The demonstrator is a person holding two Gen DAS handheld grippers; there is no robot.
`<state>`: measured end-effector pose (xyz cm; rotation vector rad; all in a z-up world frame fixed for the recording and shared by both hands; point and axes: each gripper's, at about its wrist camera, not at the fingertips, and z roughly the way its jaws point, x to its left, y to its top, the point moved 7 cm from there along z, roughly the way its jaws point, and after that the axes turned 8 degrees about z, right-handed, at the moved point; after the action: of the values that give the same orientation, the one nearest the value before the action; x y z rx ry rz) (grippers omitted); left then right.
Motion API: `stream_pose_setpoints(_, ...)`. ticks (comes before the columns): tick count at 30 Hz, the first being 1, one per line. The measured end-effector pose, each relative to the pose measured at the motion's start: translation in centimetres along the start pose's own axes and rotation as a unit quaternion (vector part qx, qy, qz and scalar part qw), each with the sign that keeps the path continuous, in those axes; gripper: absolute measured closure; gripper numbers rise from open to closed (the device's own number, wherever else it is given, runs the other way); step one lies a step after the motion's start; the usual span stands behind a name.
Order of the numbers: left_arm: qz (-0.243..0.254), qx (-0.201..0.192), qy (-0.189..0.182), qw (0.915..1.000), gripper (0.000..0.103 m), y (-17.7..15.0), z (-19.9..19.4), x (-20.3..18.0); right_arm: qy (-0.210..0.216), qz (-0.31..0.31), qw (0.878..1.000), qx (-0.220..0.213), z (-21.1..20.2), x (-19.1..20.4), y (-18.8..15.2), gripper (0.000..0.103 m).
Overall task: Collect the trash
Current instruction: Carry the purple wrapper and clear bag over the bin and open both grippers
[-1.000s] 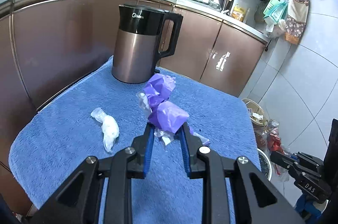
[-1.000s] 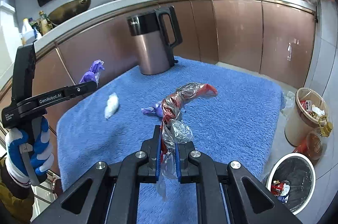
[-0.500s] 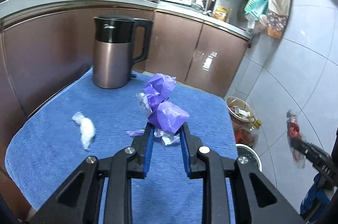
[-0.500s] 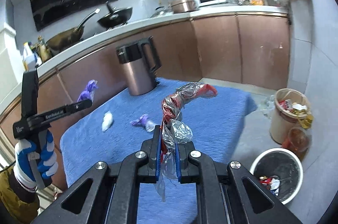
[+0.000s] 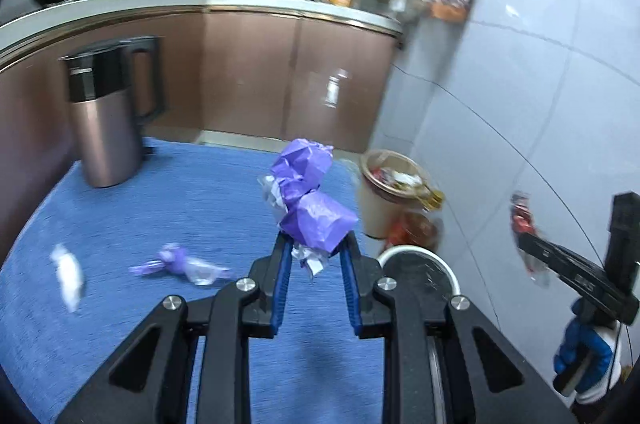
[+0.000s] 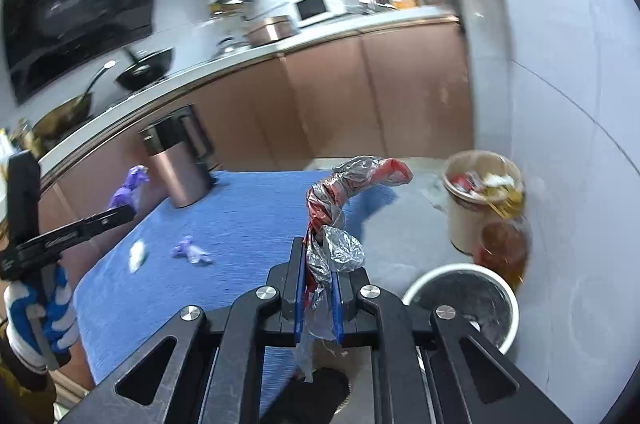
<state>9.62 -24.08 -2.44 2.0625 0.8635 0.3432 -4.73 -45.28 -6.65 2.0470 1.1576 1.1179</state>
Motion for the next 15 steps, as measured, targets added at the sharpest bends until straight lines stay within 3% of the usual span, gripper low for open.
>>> stream_pose_setpoints(8, 0.052, 0.054, -0.06, 0.9954, 0.08, -0.2, 7.1, -8.0, -0.037, 0.069, 0.997, 0.021, 2.2, -7.4, -1.1, 0.093)
stream_pose_setpoints(15, 0.068, 0.094, -0.1, 0.9882, 0.08, -0.8, 13.0, -13.3, -0.063, 0.082, 0.993, 0.047, 4.7, -10.9, -1.8, 0.092)
